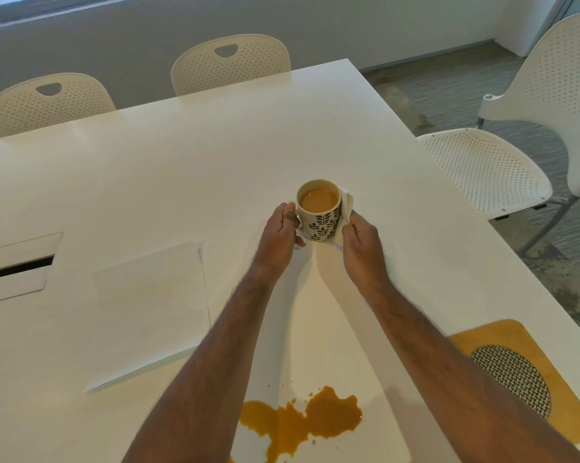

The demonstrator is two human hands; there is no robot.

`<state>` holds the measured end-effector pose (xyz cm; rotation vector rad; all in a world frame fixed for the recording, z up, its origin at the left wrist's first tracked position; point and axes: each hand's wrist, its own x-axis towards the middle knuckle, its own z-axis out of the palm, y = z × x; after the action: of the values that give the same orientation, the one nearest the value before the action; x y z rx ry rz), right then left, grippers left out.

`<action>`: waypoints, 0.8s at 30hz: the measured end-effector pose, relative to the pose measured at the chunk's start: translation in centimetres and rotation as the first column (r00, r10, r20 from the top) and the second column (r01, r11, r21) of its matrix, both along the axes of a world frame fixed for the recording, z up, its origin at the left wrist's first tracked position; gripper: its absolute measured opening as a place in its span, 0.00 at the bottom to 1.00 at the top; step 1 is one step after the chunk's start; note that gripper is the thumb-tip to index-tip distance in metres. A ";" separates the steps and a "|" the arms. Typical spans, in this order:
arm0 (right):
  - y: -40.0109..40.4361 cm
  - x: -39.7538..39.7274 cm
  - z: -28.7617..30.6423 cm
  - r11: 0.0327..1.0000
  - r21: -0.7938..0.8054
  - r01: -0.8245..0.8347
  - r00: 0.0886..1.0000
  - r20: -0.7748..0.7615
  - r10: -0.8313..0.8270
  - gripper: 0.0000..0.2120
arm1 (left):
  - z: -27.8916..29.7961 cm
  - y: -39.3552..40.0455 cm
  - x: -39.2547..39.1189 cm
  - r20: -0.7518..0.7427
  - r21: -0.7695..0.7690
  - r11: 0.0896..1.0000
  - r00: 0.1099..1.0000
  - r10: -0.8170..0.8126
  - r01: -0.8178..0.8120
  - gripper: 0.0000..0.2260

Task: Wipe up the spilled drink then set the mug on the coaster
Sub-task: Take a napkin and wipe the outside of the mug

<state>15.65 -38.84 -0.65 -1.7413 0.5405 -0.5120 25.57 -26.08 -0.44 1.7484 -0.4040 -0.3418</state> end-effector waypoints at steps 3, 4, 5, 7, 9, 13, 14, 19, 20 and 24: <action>2.0 -0.6 -0.7 0.999 -0.048 -0.024 1.000 -0.014 0.023 0.17 | 0.0 0.1 0.0 -0.002 0.005 1.000 1.000 -0.010 0.010 0.15; 2.6 -0.7 -1.0 0.998 -0.063 -0.029 0.999 -0.033 0.027 0.19 | -0.1 0.2 0.1 -0.005 0.008 1.000 1.000 -0.012 0.012 0.15; 3.1 -0.8 -1.2 0.997 -0.074 -0.031 0.998 -0.052 0.027 0.21 | 0.0 0.2 0.1 -0.008 0.011 1.000 1.000 -0.014 0.014 0.15; 3.8 -0.8 -1.4 0.996 -0.085 -0.025 0.997 -0.072 0.018 0.23 | 0.0 0.3 0.1 -0.012 0.023 1.000 1.000 -0.017 0.017 0.15; 4.5 -1.0 -1.3 0.996 -0.090 -0.005 0.997 -0.080 -0.002 0.24 | 0.1 0.2 0.1 -0.013 0.031 0.999 1.000 -0.018 0.019 0.15; 5.3 -2.0 -1.3 0.999 -0.045 0.028 0.996 -0.085 -0.031 0.20 | 0.3 0.2 0.0 -0.018 0.033 0.999 1.000 -0.021 0.021 0.14; 5.6 -2.3 -1.2 0.999 -0.032 0.030 0.996 -0.084 -0.032 0.17 | 0.3 0.2 0.1 -0.023 0.033 0.999 1.000 -0.020 0.021 0.14; 6.5 -4.1 -1.2 0.998 0.054 0.018 0.999 -0.033 -0.017 0.14 | 0.4 0.0 -0.2 -0.035 0.023 0.999 0.999 0.030 -0.030 0.15; 6.3 -4.2 -1.1 0.996 0.087 0.035 0.999 -0.023 -0.033 0.15 | 0.4 0.0 -0.2 -0.042 0.018 0.999 0.998 0.042 -0.042 0.15; 4.1 -4.6 -0.2 0.952 0.297 0.075 0.990 0.093 -0.107 0.15 | 0.6 -0.2 -0.3 -0.124 -0.021 0.996 0.988 0.088 -0.091 0.16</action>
<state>11.00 -34.70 -0.83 -1.4030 0.5900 -0.5583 25.22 -26.33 0.18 1.7035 -0.2392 -0.3759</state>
